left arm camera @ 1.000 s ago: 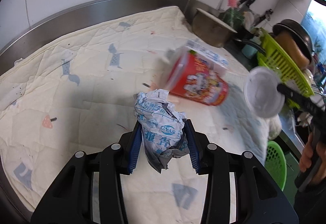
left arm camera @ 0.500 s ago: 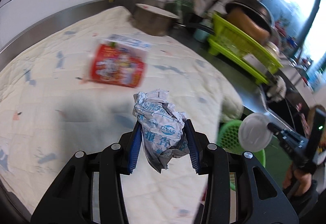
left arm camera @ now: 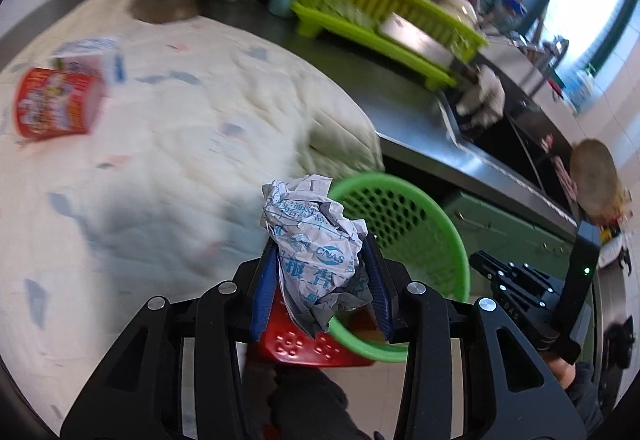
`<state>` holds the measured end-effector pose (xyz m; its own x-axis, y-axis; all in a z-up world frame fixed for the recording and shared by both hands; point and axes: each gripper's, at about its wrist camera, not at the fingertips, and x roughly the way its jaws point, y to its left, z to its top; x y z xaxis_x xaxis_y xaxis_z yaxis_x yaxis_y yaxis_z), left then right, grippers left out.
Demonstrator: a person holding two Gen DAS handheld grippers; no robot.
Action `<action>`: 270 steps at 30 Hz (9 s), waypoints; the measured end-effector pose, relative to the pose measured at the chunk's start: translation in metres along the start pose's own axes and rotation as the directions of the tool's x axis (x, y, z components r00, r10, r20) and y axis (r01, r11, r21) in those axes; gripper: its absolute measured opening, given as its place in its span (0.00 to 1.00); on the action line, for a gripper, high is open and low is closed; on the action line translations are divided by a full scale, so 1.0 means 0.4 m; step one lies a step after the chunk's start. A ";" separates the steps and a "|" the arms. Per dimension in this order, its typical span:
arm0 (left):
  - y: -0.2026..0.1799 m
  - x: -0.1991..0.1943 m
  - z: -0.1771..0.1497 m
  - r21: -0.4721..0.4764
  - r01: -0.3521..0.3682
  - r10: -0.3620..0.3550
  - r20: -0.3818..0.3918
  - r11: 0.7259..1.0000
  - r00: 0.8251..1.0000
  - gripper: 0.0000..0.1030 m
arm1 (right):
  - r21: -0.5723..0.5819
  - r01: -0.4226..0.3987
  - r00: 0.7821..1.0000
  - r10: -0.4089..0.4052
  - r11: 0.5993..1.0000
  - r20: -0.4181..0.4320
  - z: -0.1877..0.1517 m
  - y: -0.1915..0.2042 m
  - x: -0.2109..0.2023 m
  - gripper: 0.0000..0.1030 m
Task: Collect trash
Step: 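Carry the wrapper and white lid into the green basket and release both, then move the right gripper to the red paper cup and grasp it, then hold the red cup with the right gripper while the left grasps the milk pouch, then drop the red cup and milk pouch into the green basket with both grippers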
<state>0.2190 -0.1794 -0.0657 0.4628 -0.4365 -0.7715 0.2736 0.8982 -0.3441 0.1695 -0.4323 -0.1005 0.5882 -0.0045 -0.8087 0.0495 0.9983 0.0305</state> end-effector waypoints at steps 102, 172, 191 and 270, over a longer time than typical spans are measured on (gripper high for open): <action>0.846 -0.397 -0.098 -0.422 -0.351 0.444 0.144 0.836 0.884 0.89 | -0.886 -0.206 0.937 0.346 0.416 -0.055 0.369 1.137 0.172 0.83; 0.590 -0.051 0.391 0.284 -0.385 0.342 0.192 0.878 0.920 0.94 | -0.542 -0.302 0.931 0.364 0.784 0.007 0.338 0.492 0.048 0.69; 0.635 -0.037 0.473 -0.024 -0.339 0.336 0.227 0.940 0.914 0.95 | -0.546 -0.329 0.922 0.388 0.771 -0.008 0.327 0.495 0.066 0.69; 0.614 0.100 0.347 0.795 0.023 0.107 -0.111 0.606 0.988 0.92 | -0.314 -0.285 0.955 0.296 0.906 -0.013 0.196 0.411 0.043 0.69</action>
<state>0.4216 0.0165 -0.1069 0.3933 -0.3293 -0.8584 0.8470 0.4929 0.1990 0.2510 -0.2726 -0.0635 0.5663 0.2917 -0.7708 -0.3762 0.9236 0.0732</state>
